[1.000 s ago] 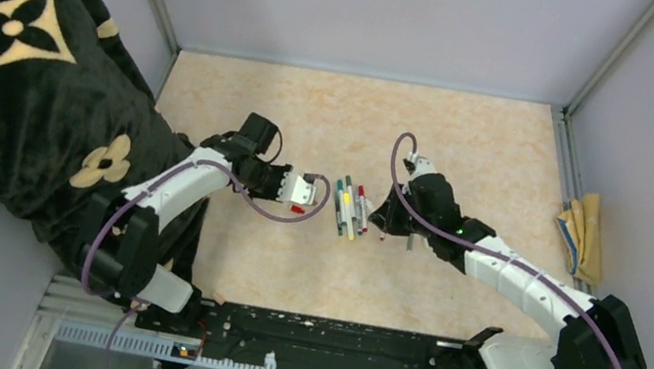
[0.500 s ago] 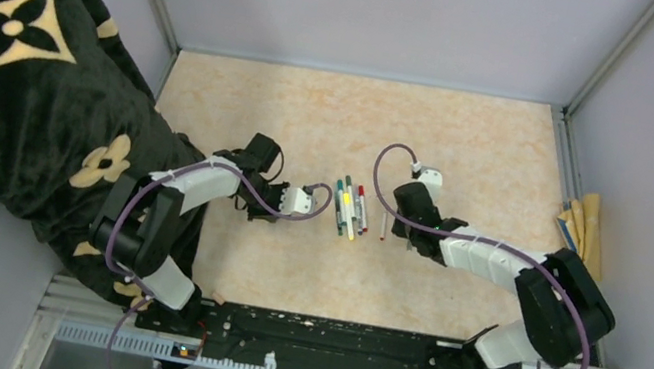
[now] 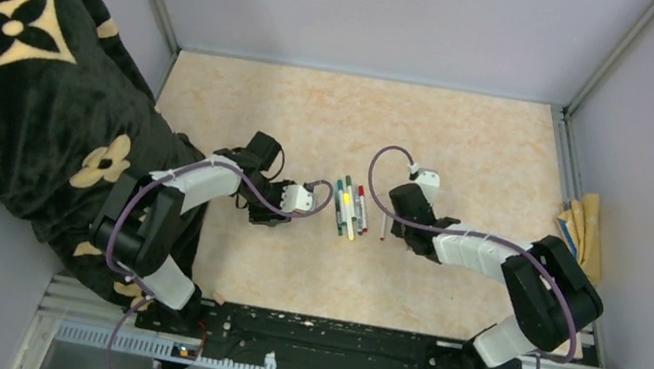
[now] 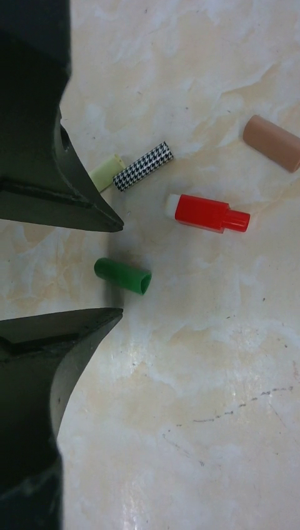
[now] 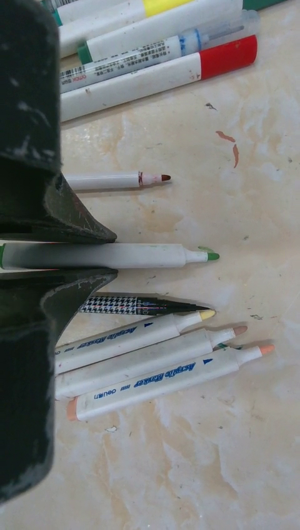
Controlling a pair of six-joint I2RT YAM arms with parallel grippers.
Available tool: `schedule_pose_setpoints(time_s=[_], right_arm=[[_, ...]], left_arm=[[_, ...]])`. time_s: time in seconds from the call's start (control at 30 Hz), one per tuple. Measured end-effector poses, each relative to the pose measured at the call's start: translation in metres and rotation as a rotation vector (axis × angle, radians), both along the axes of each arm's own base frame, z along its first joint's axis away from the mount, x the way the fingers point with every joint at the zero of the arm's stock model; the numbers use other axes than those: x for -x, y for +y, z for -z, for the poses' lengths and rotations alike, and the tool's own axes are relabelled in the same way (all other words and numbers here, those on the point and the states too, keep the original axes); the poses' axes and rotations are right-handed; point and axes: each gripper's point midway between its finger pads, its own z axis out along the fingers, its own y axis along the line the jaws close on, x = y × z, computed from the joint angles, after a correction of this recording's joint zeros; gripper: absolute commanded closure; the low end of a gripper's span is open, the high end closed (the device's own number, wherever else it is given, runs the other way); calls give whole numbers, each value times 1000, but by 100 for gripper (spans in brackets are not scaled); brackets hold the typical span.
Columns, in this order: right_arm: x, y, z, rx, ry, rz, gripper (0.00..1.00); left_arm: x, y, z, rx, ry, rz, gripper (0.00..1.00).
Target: Open the pen caps
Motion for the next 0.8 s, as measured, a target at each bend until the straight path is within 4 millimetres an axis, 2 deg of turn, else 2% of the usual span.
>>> schedule_pose_setpoints(time_s=[0.13,0.17,0.2,0.33,0.57,0.67,0.8], right_arm=[[-1,0,1,4,0,2,80],[-1,0,0,5,1,2,77],[0,0,0,5,3,1,75],[0,0,0,9,7,-6,71],[5,-3,-6,24,31,-19,71],[6,-1,-20,6,11,-29,71],[-6,17,-50,-51,-48,-61,72]], left_arm=[[2,1,-5,-5,19,-1,33],[1,0,-9,-3,19,-2,10],[-1,-1,-13,1,14,-2,2],[-9,-7,-34,26,-14,-6,1],[-27,-14,-69,66,-61,-36,1],[-36,-14,-86,83,-85,-71,1],[-54,-8,-116,125,-136,-154,1]])
